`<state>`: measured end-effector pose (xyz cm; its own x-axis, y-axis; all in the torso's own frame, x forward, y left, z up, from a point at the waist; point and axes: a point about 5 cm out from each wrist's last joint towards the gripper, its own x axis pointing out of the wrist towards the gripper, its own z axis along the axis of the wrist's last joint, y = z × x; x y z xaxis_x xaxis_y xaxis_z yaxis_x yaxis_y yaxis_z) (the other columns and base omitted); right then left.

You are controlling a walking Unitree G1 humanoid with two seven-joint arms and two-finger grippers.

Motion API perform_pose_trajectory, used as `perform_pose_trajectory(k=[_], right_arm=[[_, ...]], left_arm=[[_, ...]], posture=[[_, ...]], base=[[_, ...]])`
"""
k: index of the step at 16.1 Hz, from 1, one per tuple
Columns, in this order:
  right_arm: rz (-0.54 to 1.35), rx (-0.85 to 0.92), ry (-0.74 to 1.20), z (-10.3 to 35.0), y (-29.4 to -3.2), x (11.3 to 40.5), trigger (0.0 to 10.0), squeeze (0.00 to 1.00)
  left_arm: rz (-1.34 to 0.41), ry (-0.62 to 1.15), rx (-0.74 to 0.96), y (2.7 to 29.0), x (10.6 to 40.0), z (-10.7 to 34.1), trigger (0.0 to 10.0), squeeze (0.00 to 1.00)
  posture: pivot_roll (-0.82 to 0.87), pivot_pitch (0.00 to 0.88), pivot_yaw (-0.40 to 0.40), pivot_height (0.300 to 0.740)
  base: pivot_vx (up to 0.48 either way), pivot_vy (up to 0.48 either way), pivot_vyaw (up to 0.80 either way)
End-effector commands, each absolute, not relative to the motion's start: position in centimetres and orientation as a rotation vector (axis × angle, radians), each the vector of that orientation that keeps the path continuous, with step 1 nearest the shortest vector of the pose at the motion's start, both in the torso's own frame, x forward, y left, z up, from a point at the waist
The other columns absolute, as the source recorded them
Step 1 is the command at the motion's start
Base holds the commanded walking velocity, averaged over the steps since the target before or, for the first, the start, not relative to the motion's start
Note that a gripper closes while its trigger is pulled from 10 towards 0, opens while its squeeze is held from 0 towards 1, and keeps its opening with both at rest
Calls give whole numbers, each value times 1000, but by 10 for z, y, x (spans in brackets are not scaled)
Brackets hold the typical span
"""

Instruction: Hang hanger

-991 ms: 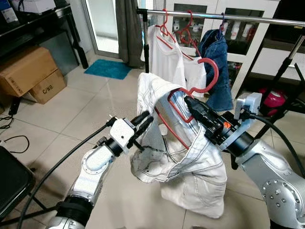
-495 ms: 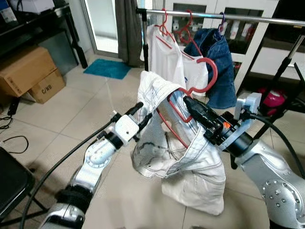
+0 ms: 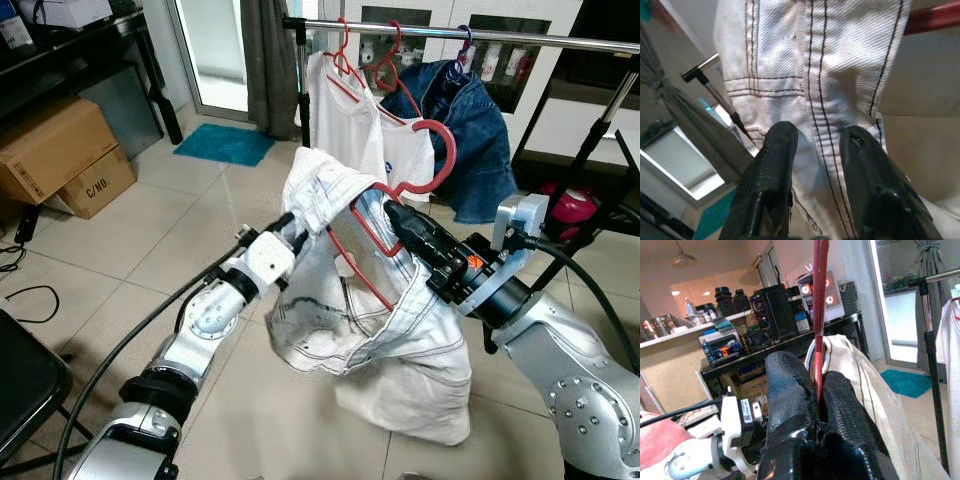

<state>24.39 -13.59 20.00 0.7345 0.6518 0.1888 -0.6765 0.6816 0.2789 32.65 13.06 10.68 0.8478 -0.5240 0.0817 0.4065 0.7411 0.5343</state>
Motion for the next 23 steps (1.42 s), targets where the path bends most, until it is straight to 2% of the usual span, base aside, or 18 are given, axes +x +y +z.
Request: perform_pose_trajectory(k=[1, 5, 14, 15, 16, 17, 18, 23], right_arm=[[782, 348, -185, 217, -135, 242, 0, 0], [768, 340, -175, 215, -136, 243, 0, 0], [725, 298, -139, 208, -138, 247, 0, 0], [714, 294, -137, 207, -140, 248, 0, 0], [708, 292, -139, 207, -141, 248, 0, 0], [706, 292, -141, 207, -141, 248, 0, 0], [706, 292, -147, 208, -141, 248, 0, 0], [727, 294, -156, 209, -137, 248, 0, 0]], left_arm=[[-481, -214, 514, 140, 330, 108, 0, 0], [-456, -265, 499, 142, 330, 116, 0, 0], [-336, -355, 446, 173, 335, 146, 0, 0], [-394, -370, 394, 167, 333, 150, 0, 0], [-577, -347, 369, 150, 321, 143, 5216, 0], [-647, -335, 384, 143, 316, 138, 9373, 0], [-738, -333, 416, 132, 305, 129, 10000, 1000], [-712, -415, 456, 117, 295, 122, 10000, 1000]], posture=[[-176, 0, 71, 719], [-174, 0, 70, 719], [-172, 0, 82, 719], [-172, 0, 82, 719], [-174, 0, 93, 719], [-175, 0, 94, 719], [-176, 0, 95, 719], [-175, 0, 92, 719]], base=[[0, 0, 0], [0, 0, 0], [0, 0, 0], [0, 0, 0], [0, 0, 0], [0, 0, 0], [0, 0, 0], [0, 0, 0]])
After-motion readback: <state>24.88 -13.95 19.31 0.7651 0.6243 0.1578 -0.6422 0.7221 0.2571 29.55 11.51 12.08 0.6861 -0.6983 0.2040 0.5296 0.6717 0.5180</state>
